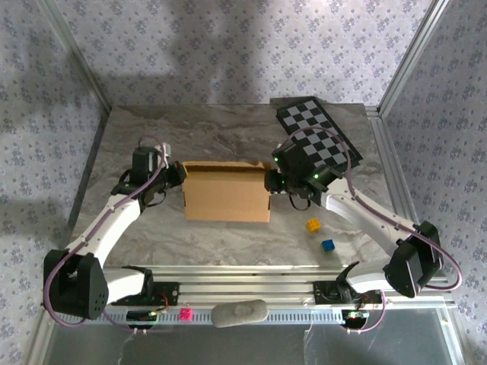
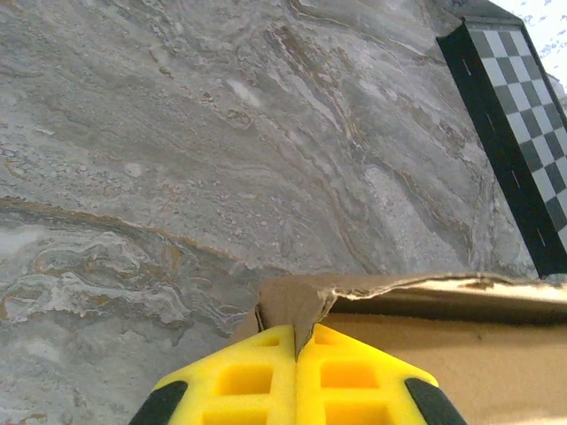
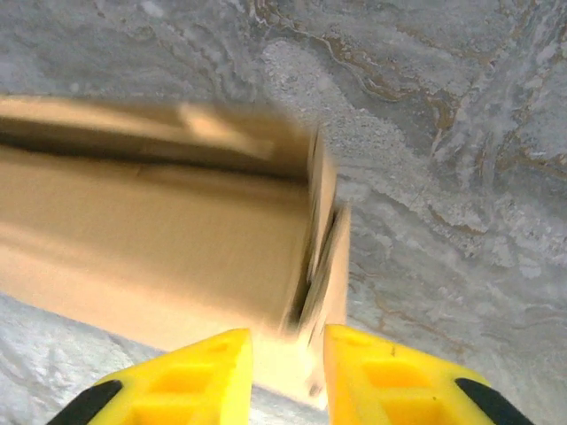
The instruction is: Fold the paper box
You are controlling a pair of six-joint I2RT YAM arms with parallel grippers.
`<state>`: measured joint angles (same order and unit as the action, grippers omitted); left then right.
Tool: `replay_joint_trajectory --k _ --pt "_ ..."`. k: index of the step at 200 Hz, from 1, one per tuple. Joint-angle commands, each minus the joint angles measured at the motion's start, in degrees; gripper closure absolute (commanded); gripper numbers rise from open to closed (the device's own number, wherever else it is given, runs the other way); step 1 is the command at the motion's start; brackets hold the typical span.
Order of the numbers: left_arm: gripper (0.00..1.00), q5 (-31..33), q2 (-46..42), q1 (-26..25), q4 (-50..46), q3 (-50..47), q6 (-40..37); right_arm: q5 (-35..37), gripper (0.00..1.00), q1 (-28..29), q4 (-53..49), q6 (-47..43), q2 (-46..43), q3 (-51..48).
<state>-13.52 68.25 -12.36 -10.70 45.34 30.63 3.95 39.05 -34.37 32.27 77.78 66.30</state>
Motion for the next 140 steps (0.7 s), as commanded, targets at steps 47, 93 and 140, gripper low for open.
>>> replay_joint_trajectory --k 47,93,140 --pt "1.00 0.9 -1.4 0.2 0.3 -1.2 -0.5 -5.5 0.41 -2.9 -5.3 6.5 -1.2 6.7" --pt "1.00 1.1 -2.4 0.0 0.0 -1.4 -1.1 -9.2 0.32 -10.7 -3.1 19.0 -0.6 8.8" --pt "1.00 1.9 -3.1 -0.5 0.6 -2.1 -1.7 -19.7 0.25 -19.3 -4.9 38.4 7.0 12.6"
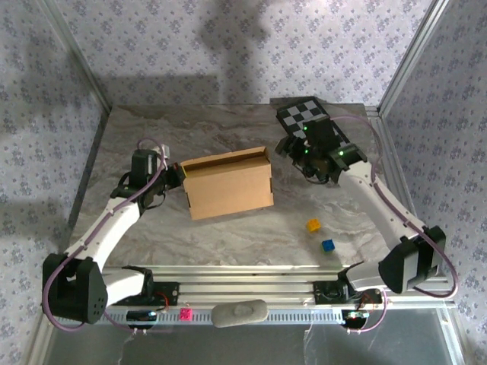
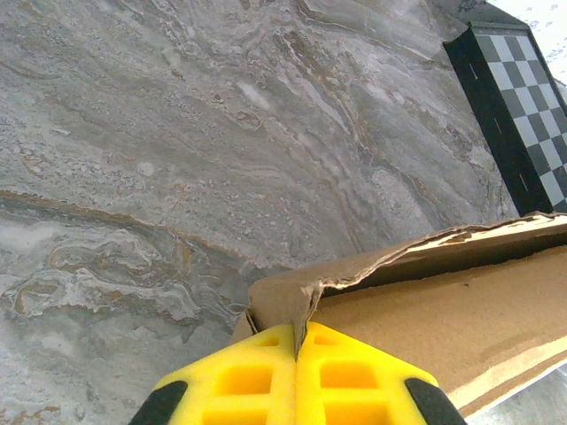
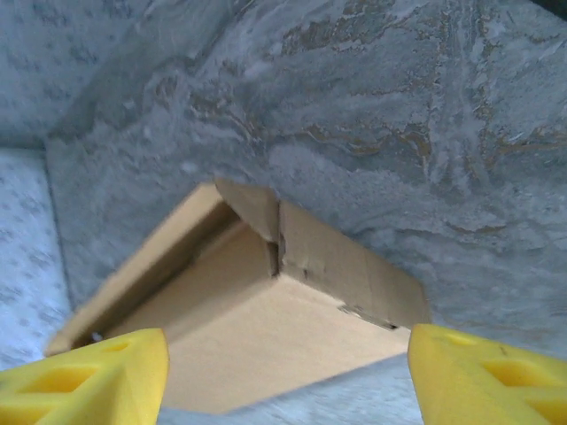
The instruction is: Fold the paper box
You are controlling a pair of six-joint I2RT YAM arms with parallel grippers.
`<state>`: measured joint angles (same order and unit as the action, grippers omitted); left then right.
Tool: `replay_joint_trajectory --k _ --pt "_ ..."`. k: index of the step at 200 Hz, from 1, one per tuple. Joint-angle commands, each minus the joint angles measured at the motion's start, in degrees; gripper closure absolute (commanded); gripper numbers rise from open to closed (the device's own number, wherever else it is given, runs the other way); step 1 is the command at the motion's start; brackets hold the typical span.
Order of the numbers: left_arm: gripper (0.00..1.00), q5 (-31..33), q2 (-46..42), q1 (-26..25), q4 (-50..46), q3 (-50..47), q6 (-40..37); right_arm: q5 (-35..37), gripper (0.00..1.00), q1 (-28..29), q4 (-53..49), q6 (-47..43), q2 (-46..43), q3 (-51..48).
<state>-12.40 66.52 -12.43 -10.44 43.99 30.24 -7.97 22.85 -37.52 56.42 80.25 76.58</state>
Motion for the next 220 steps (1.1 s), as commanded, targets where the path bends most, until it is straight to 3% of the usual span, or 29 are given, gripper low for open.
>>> replay_joint_trajectory --k 1,44,92,109,176,220 --pt "1.00 0.9 -1.4 -0.5 0.4 -0.7 -1.3 -8.1 0.24 -3.2 -1.6 14.6 4.7 2.3" --pt "1.00 1.6 -1.4 -1.3 0.9 -1.2 -1.9 -15.1 0.18 -4.7 0.7 31.7 9.9 3.4" --pt "1.00 2.3 -1.6 -1.5 0.5 -0.9 -2.8 -22.6 0.05 -4.8 -4.6 40.9 15.3 7.7" --pt "1.00 2.4 -1.7 -1.5 0.4 -0.9 -3.1 -24.1 0.01 -4.8 -3.5 42.3 16.5 7.9" --pt "1.00 2.5 -1.7 -1.5 0.0 -0.4 -3.8 -27.8 0.01 -4.7 -2.9 40.8 24.3 14.5" --pt "1.00 2.7 -1.8 -1.5 -0.4 0.0 -4.0 -29.4 0.02 -4.1 -3.3 41.1 24.8 14.0"
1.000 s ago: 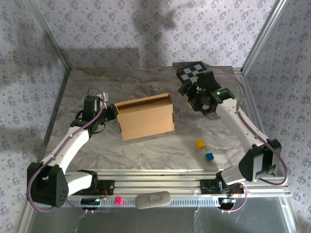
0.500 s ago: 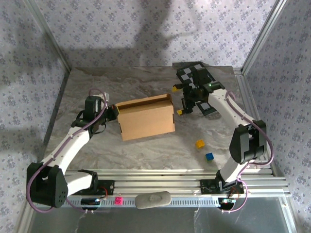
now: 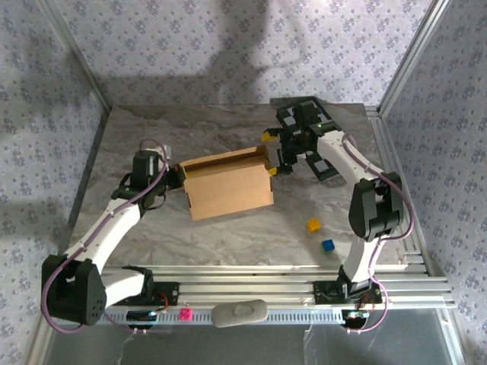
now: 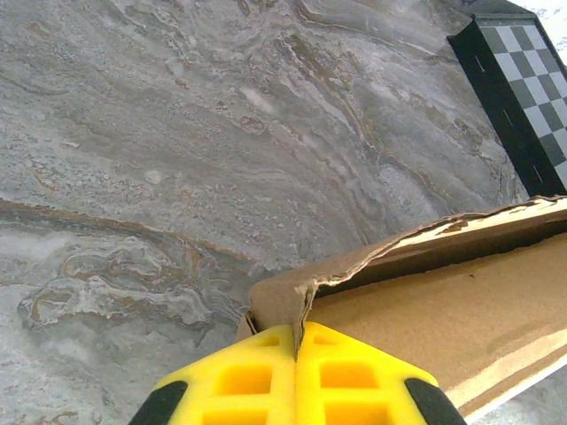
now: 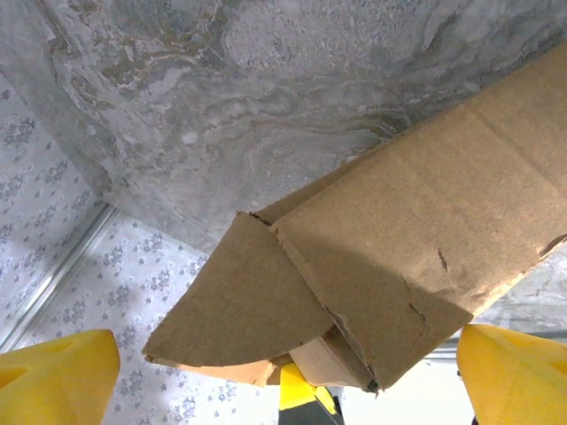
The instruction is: Fold the paper box
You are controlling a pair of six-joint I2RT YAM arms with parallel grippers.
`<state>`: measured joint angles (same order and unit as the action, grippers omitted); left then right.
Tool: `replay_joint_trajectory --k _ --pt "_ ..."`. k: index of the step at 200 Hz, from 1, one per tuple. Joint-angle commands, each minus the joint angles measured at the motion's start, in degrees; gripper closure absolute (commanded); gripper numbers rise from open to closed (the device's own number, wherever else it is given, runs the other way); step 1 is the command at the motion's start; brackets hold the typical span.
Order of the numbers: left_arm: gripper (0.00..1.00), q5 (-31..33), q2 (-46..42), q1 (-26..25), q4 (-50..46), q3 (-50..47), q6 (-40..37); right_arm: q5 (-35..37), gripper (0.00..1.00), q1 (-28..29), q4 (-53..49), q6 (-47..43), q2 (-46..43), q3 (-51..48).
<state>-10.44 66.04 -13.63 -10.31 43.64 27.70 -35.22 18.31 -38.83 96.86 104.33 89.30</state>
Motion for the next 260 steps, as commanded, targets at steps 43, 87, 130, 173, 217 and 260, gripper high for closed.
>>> replay_joint_trajectory --k 43,87,130,173,217,260 --pt "1.00 0.8 -1.4 -0.3 -0.7 0.6 -1.5 -2.2 0.08 0.5 -1.8 0.6 0.2 -0.5" --pt "1.00 0.8 -1.7 -0.3 -0.9 0.7 -1.5 -1.6 0.16 0.6 -0.9 0.8 -0.9 -3.2" --pt "1.00 0.8 -2.1 -0.4 -0.9 0.7 -1.3 -1.2 0.24 0.7 -0.6 0.9 -1.9 -4.6" --pt "1.00 0.9 -2.3 -0.3 -0.4 0.7 -1.1 -0.7 0.31 1.2 -0.2 0.9 -2.9 -6.0" --pt "1.00 1.1 -2.0 -0.4 0.6 2.0 -0.6 0.0 0.41 1.3 0.6 1.0 -3.7 -6.9" --pt "1.00 2.4 -1.4 -0.4 4.1 3.1 1.1 1.7 0.49 1.3 1.8 0.4 -4.0 -5.9"
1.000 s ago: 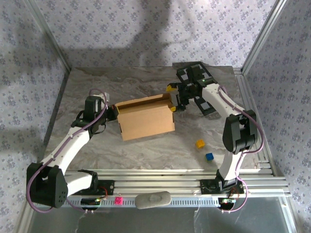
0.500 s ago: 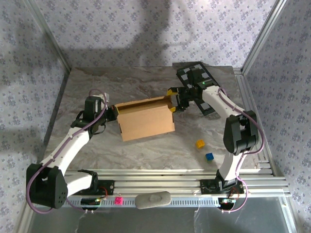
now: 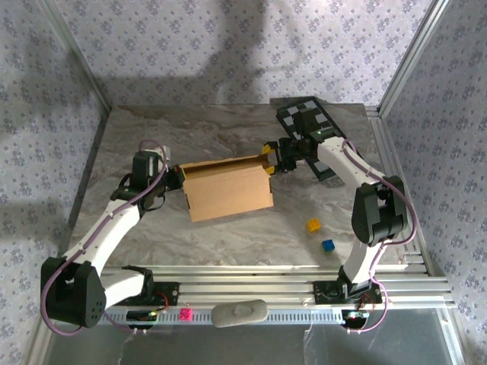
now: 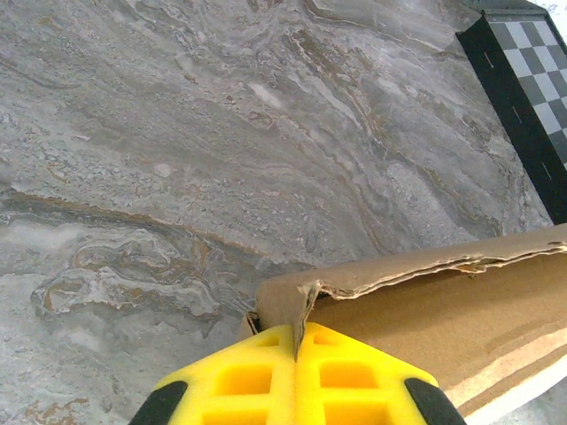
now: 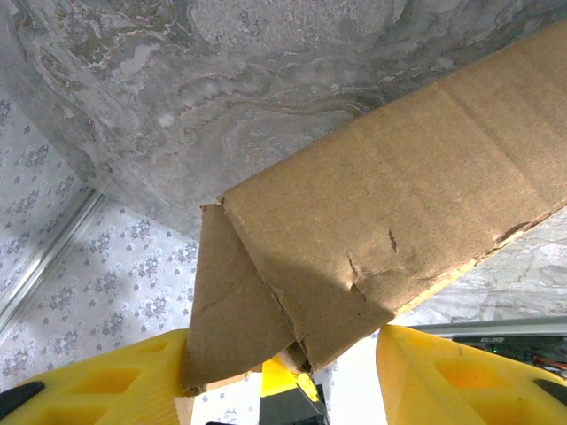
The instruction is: Fold the paper box
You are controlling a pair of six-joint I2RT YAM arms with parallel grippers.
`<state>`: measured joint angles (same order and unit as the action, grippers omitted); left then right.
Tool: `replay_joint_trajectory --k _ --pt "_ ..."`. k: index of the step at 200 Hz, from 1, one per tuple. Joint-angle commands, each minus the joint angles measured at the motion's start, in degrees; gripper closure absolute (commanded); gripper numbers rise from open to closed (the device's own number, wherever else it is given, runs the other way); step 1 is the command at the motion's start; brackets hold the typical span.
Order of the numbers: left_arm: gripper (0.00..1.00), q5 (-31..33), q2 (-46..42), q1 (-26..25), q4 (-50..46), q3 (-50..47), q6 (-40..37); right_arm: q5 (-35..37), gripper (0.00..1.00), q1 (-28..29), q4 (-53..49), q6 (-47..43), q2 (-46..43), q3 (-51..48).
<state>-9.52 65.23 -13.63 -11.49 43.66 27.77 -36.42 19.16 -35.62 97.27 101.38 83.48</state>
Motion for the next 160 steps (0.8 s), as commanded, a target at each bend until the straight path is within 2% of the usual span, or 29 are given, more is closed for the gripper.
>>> replay_joint_trajectory --k 1,30,111,160 --pt "1.00 1.5 -0.6 -0.4 5.4 3.1 1.1 2.9 0.49 0.4 -1.3 -0.1 -1.0 0.0" --pt "1.00 2.3 1.8 -0.4 8.9 5.1 1.5 3.5 0.53 0.3 0.3 -1.4 0.3 2.4" --pt "1.00 2.4 12.2 -0.4 16.1 13.4 0.6 4.9 0.54 -0.2 8.7 -4.6 5.0 7.1" --pt "1.00 1.5 10.9 -0.4 19.0 6.9 0.8 6.8 0.54 0.2 14.1 -3.6 2.5 -0.5"
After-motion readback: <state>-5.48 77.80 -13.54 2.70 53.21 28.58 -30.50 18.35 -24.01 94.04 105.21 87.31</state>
